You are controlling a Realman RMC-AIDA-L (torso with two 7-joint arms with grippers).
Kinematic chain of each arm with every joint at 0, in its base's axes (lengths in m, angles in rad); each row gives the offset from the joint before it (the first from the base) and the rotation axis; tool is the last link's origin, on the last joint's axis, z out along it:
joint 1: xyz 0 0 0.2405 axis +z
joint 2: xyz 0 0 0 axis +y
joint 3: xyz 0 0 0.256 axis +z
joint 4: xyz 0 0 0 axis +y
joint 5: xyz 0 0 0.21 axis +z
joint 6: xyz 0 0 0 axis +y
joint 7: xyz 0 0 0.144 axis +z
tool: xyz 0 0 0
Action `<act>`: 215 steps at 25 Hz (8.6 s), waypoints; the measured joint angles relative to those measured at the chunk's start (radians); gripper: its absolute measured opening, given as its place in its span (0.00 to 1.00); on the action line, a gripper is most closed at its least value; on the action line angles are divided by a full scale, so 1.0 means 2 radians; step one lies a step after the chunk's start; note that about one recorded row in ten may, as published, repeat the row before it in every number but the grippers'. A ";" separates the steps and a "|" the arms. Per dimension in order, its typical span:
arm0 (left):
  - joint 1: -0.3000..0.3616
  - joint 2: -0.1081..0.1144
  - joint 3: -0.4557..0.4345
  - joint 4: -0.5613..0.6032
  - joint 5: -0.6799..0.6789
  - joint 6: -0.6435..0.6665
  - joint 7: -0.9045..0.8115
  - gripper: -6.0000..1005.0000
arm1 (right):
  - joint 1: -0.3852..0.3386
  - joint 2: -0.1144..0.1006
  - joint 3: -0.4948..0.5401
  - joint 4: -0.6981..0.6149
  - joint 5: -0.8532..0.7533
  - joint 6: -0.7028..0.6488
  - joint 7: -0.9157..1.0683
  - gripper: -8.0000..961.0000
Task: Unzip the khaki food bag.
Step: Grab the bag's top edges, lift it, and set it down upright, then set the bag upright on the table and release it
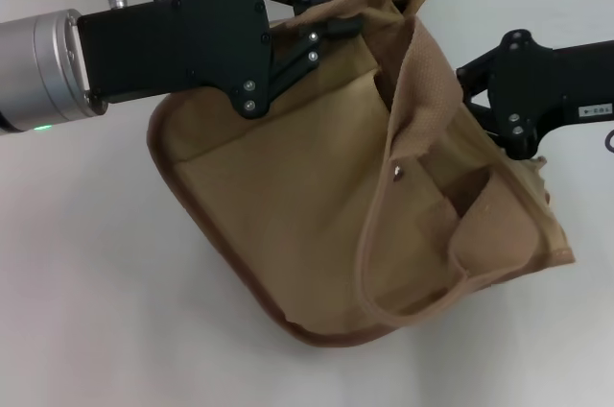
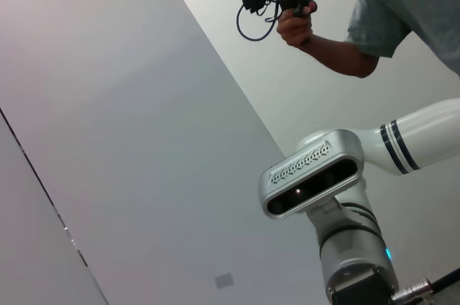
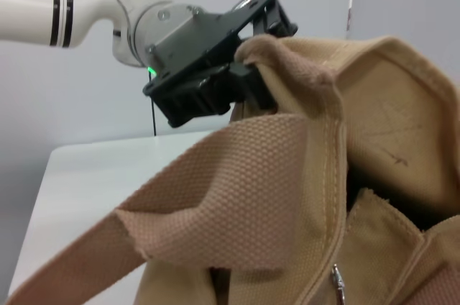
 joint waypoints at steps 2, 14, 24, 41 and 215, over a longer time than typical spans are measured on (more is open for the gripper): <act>0.000 0.000 0.000 0.000 0.000 0.000 0.000 0.10 | -0.003 0.000 0.008 -0.002 0.002 -0.006 0.000 0.01; 0.000 0.001 0.000 0.000 -0.004 -0.002 0.001 0.10 | -0.012 0.000 0.057 -0.003 0.004 -0.045 -0.007 0.01; 0.001 0.000 -0.006 0.000 -0.006 -0.002 0.001 0.10 | -0.024 -0.001 0.104 -0.009 0.002 -0.083 -0.017 0.01; -0.001 0.000 -0.001 -0.001 -0.006 0.003 0.002 0.10 | 0.032 -0.004 0.115 0.072 -0.005 -0.073 -0.015 0.10; 0.013 0.000 -0.007 -0.083 -0.103 0.018 0.064 0.11 | 0.033 -0.003 0.156 0.178 -0.087 0.045 -0.208 0.37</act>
